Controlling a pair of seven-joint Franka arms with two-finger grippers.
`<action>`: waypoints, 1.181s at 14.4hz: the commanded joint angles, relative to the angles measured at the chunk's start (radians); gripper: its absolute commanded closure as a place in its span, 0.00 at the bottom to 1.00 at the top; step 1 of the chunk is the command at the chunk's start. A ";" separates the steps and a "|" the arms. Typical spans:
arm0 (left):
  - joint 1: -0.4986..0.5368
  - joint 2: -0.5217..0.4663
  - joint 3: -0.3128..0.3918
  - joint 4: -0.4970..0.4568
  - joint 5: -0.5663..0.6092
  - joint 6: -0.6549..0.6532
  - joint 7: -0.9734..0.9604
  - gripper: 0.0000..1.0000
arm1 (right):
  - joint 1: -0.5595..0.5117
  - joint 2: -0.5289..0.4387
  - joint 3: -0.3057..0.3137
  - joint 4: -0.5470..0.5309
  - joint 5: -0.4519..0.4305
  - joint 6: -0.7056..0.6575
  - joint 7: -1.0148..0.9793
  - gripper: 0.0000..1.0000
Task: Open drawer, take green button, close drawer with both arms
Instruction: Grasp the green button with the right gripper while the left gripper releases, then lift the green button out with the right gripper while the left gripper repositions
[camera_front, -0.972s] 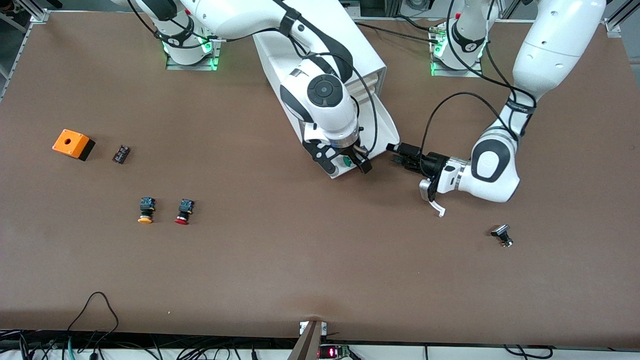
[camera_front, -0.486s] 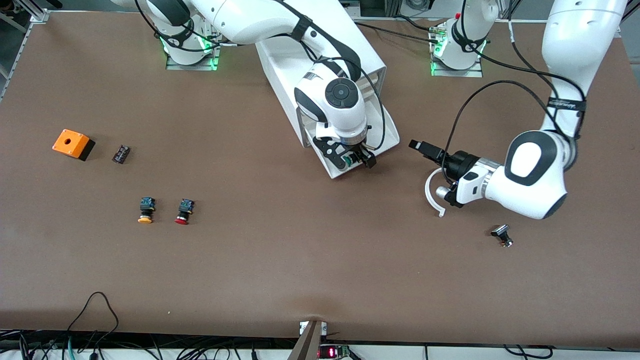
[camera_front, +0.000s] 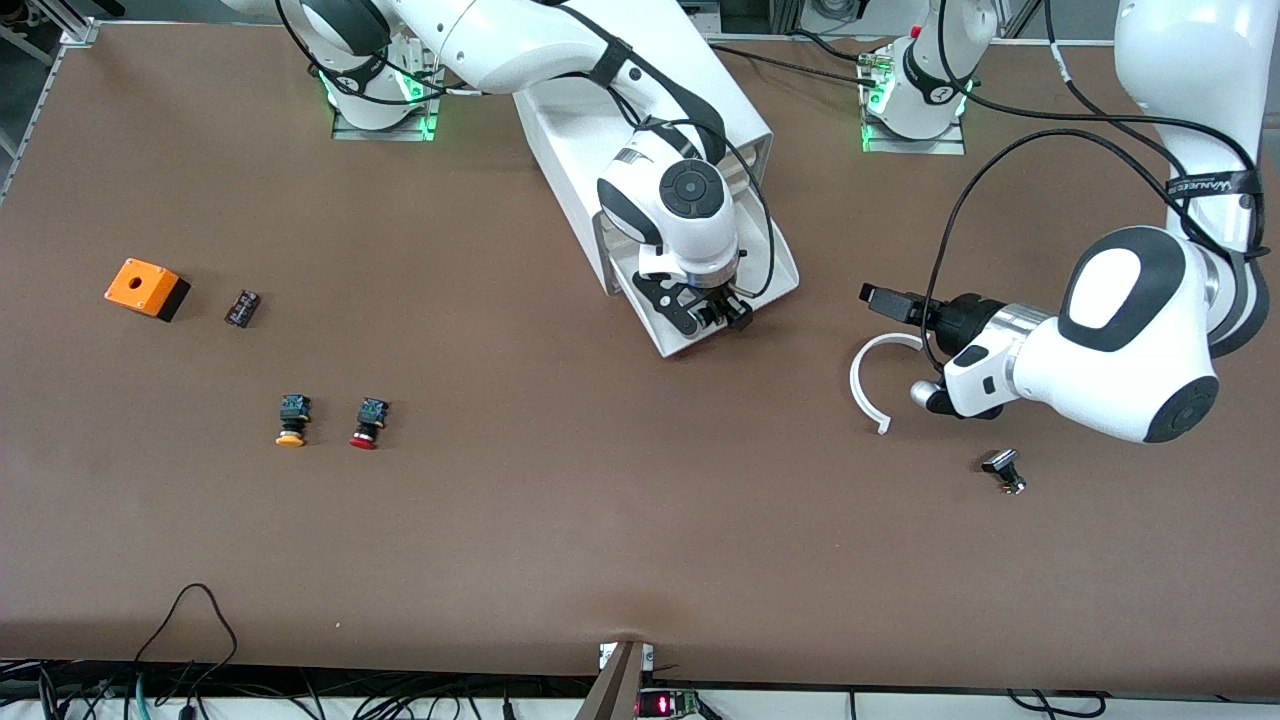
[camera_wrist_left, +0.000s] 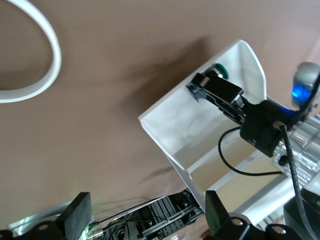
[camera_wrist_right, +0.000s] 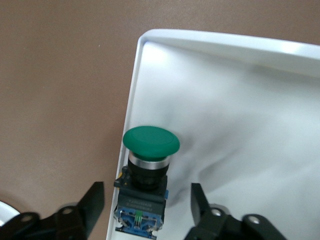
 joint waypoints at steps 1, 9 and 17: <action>-0.029 -0.007 -0.001 0.078 0.129 -0.025 -0.051 0.00 | 0.009 -0.014 -0.009 -0.010 -0.015 0.011 0.014 0.89; -0.120 -0.009 0.011 0.205 0.397 -0.007 -0.017 0.00 | -0.048 -0.054 -0.005 0.110 -0.005 -0.165 -0.011 1.00; -0.115 -0.256 0.008 -0.305 0.424 0.524 -0.180 0.00 | -0.239 -0.155 -0.006 0.083 0.054 -0.360 -0.701 1.00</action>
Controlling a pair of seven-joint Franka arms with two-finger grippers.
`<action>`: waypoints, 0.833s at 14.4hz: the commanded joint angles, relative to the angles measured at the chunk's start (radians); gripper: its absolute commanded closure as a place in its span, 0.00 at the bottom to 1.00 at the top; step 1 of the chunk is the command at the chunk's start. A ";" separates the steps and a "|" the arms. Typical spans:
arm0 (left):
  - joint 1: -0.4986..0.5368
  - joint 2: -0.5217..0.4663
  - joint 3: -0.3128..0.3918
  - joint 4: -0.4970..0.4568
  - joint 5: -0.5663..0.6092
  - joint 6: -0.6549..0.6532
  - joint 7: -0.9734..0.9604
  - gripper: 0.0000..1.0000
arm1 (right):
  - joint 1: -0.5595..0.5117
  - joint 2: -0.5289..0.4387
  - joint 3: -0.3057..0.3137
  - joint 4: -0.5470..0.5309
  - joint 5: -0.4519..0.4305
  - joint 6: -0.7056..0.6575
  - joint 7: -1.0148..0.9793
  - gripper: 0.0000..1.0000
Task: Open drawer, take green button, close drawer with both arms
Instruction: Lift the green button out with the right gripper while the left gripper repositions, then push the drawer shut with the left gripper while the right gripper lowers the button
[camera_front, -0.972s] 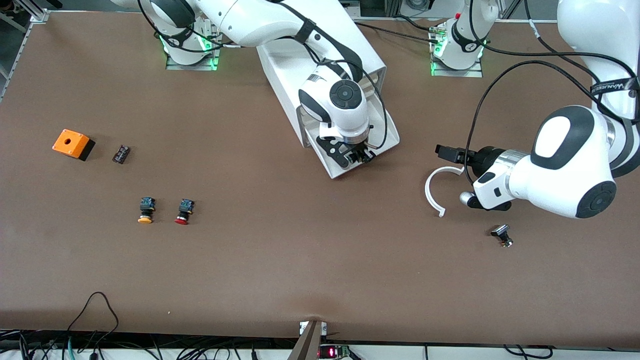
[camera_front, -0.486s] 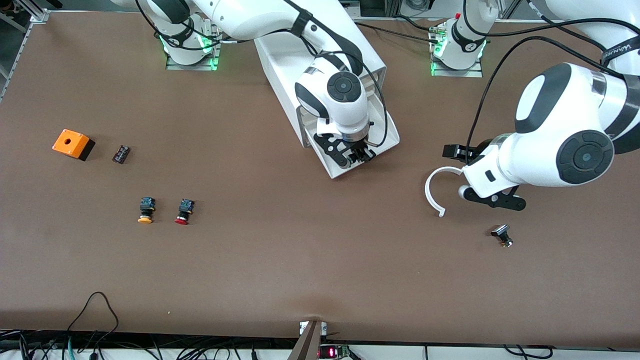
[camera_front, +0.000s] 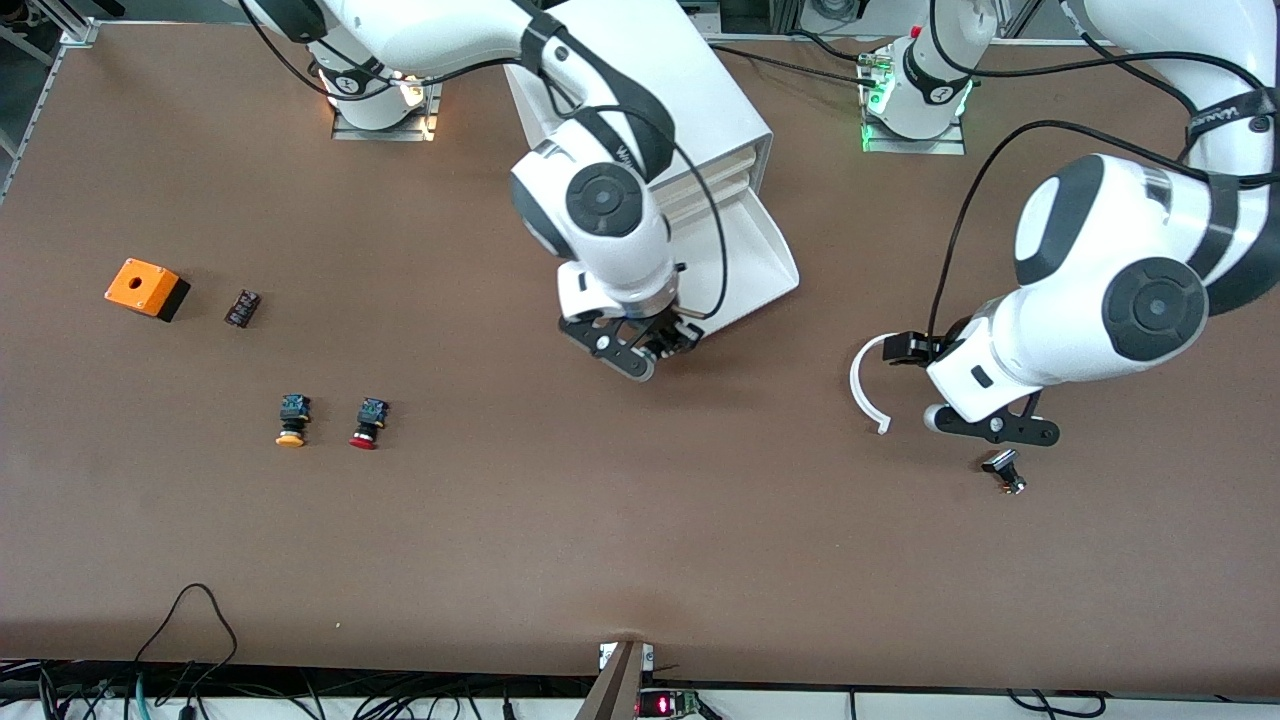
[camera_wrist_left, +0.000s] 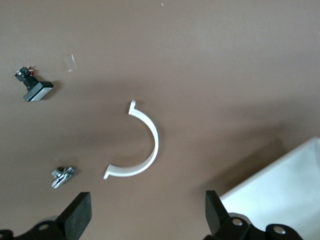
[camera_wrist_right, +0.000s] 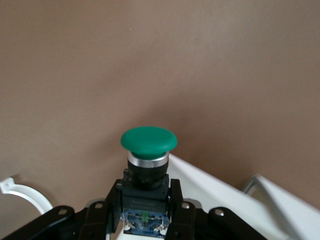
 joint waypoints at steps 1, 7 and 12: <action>0.004 -0.140 -0.007 -0.247 0.021 0.174 -0.109 0.00 | -0.086 -0.044 0.010 -0.033 0.029 -0.119 -0.281 1.00; -0.048 -0.105 -0.053 -0.447 0.018 0.485 -0.444 0.00 | -0.256 -0.195 0.007 -0.429 0.031 0.044 -0.684 1.00; -0.180 0.010 -0.053 -0.459 0.029 0.620 -0.760 0.00 | -0.391 -0.193 0.007 -0.651 0.031 0.323 -1.015 1.00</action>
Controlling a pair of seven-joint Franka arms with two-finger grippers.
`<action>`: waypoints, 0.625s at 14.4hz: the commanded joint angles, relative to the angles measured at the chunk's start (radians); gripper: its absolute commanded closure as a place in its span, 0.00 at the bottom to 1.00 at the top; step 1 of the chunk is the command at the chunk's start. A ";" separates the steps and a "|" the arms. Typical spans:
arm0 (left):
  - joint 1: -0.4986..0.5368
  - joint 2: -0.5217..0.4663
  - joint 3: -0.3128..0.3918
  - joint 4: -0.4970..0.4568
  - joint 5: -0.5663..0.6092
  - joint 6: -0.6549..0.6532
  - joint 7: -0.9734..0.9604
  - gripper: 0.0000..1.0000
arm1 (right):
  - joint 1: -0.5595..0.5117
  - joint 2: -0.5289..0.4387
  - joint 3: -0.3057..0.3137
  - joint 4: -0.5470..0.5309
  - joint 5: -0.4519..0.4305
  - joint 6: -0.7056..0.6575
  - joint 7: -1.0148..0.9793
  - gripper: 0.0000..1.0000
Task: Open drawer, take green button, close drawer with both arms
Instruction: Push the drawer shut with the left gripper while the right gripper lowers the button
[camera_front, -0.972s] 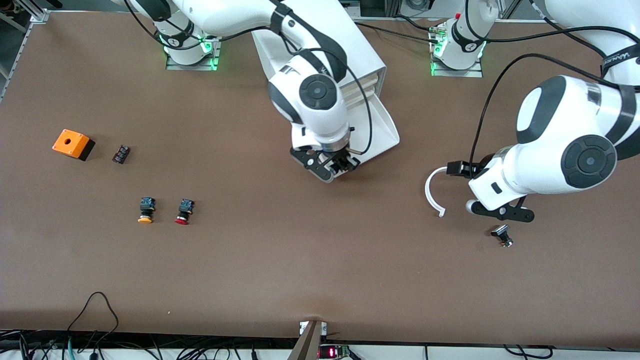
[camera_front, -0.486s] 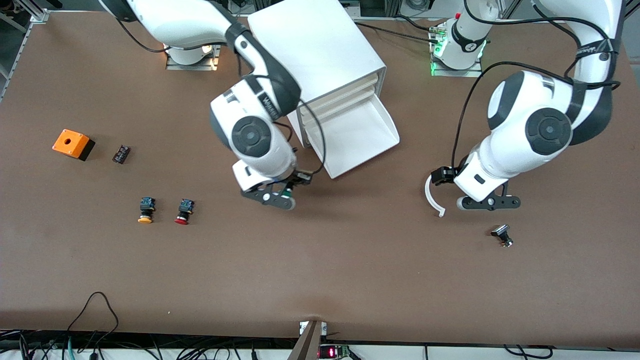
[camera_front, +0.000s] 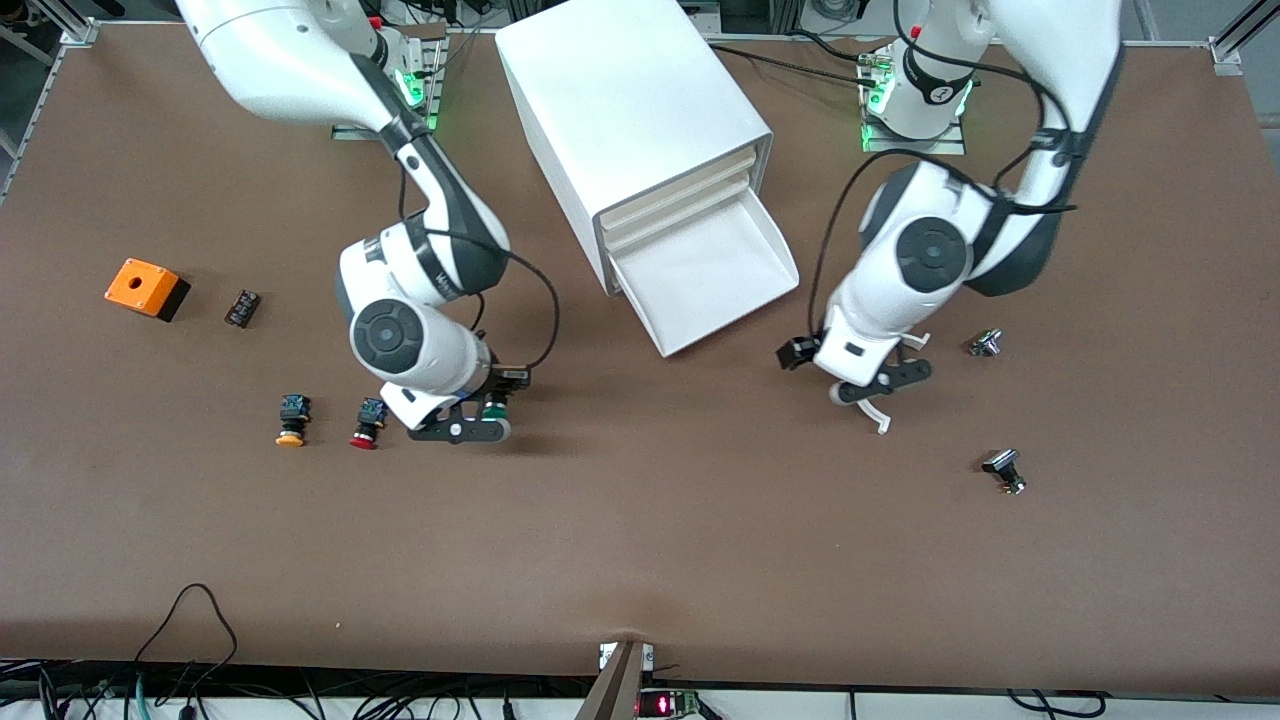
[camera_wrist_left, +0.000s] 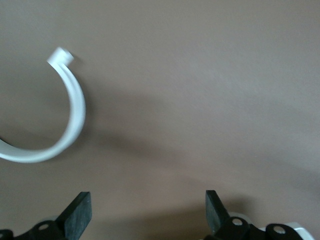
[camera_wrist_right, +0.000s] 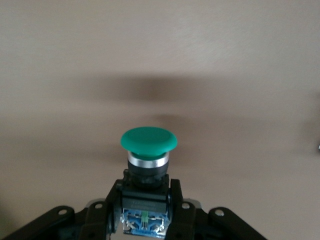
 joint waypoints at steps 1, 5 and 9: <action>-0.039 0.055 0.004 -0.018 0.029 0.110 -0.118 0.00 | -0.075 -0.040 0.014 -0.165 0.018 0.160 -0.160 1.00; -0.065 0.080 0.003 -0.107 0.029 0.258 -0.154 0.00 | -0.123 -0.003 0.014 -0.193 0.016 0.222 -0.255 1.00; -0.110 0.098 0.001 -0.107 0.029 0.263 -0.225 0.00 | -0.146 0.020 0.014 -0.190 0.018 0.231 -0.287 0.88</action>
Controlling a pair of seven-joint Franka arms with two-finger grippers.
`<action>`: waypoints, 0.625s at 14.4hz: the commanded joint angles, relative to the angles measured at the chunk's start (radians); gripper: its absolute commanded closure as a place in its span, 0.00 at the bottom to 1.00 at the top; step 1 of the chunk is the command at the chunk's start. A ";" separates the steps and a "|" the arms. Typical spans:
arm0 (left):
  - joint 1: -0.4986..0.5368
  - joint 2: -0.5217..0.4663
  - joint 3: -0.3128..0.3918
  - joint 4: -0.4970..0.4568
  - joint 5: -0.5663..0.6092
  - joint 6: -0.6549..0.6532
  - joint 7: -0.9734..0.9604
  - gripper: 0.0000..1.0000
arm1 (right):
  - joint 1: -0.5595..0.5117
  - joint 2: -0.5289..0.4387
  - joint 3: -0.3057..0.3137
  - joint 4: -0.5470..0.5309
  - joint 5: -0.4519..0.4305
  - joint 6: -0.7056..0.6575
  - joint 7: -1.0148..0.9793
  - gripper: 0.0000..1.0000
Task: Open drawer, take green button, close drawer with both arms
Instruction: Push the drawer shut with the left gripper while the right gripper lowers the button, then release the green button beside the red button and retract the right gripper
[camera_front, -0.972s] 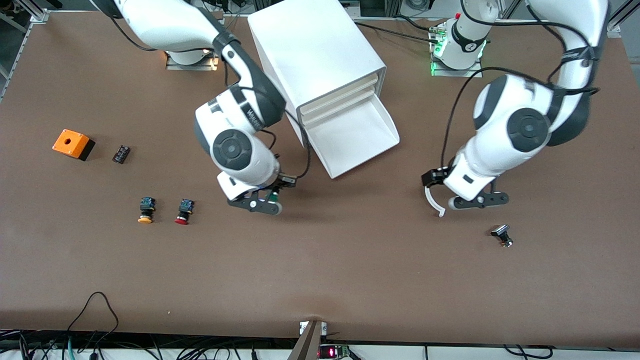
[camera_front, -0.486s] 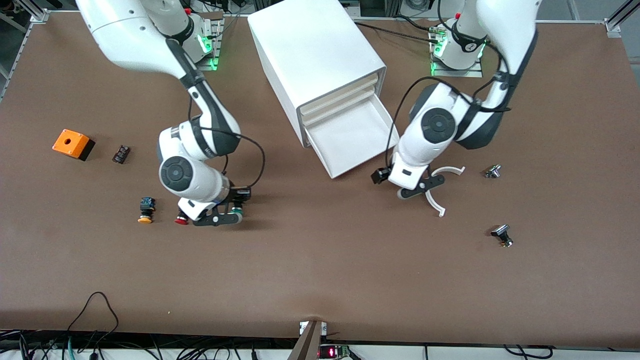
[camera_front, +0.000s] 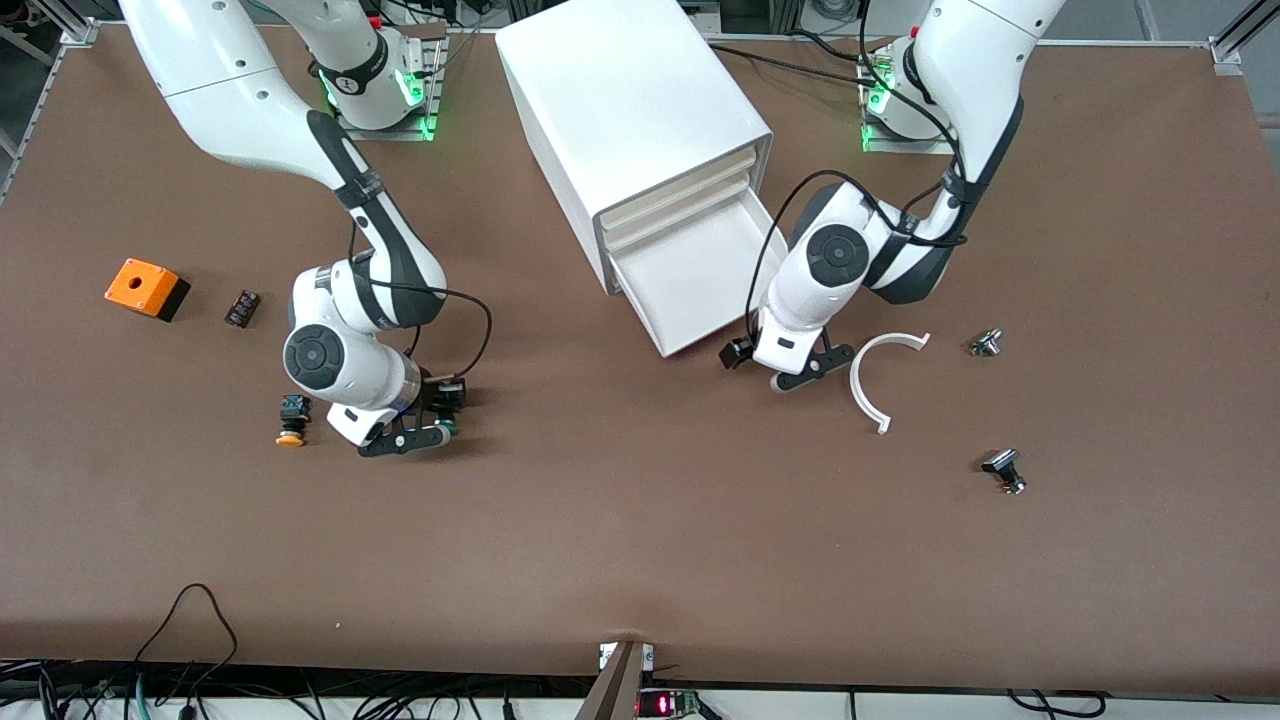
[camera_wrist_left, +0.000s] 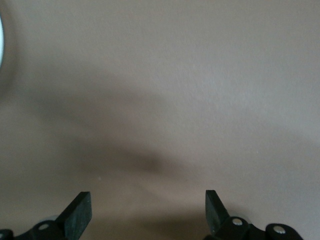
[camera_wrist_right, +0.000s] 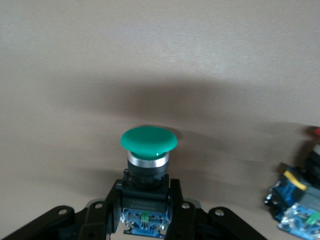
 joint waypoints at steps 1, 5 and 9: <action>-0.039 0.001 0.003 -0.009 0.029 0.009 -0.056 0.00 | -0.023 0.002 0.014 -0.011 0.018 0.020 -0.029 0.64; -0.051 -0.010 -0.012 -0.021 0.027 -0.023 -0.073 0.00 | -0.060 -0.001 0.017 0.009 0.018 0.008 -0.019 0.01; -0.054 -0.028 -0.058 -0.023 0.026 -0.107 -0.103 0.00 | -0.103 -0.071 0.014 0.061 0.044 -0.115 -0.015 0.01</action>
